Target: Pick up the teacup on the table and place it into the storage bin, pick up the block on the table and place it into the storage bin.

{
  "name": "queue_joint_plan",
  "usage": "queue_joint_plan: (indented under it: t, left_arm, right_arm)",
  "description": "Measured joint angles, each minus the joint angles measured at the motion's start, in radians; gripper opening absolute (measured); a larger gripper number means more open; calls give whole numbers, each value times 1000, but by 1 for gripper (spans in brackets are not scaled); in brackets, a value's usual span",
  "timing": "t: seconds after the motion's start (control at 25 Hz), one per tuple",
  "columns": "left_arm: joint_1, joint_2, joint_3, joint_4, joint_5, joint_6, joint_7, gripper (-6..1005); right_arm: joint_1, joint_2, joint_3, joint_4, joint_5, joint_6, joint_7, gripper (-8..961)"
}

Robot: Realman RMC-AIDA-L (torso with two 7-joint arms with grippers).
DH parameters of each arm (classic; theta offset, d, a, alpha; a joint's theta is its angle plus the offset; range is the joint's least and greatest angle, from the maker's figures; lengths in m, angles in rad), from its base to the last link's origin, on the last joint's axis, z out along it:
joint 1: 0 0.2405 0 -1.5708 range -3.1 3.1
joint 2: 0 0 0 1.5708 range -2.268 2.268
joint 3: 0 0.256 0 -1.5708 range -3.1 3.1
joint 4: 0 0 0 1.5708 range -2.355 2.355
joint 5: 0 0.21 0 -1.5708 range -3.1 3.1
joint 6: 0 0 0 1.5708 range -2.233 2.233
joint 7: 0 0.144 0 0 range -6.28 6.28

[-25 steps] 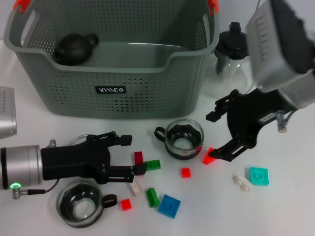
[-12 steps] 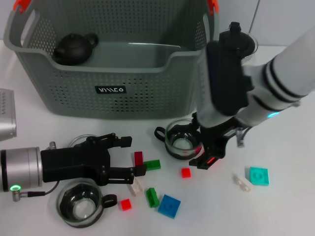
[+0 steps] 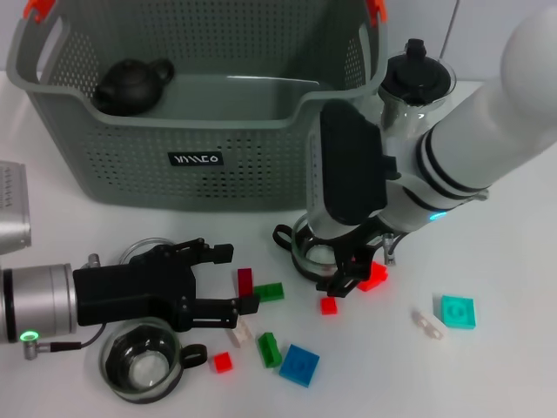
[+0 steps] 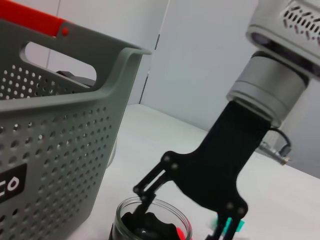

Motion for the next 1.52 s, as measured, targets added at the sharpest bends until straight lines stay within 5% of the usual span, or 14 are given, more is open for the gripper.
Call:
queue_joint_plan:
  t: [0.52,0.92,1.24,1.52]
  left_arm:
    - [-1,0,0,0,1,-13,3,919]
    - [1,3,0,0,1,-13,13,919]
    - [1,3,0,0,0,-13,16,919]
    - [3,5,0,0,0,-4,16,919]
  right_arm:
    - [27,1,-42,71,32,61,35,816]
    - [28,-2,-43,58,66,15,33,368]
    - [13,-5,-27,32,66,-11,39,175]
    - [-84,-9,109,-187,68,-220,34,49]
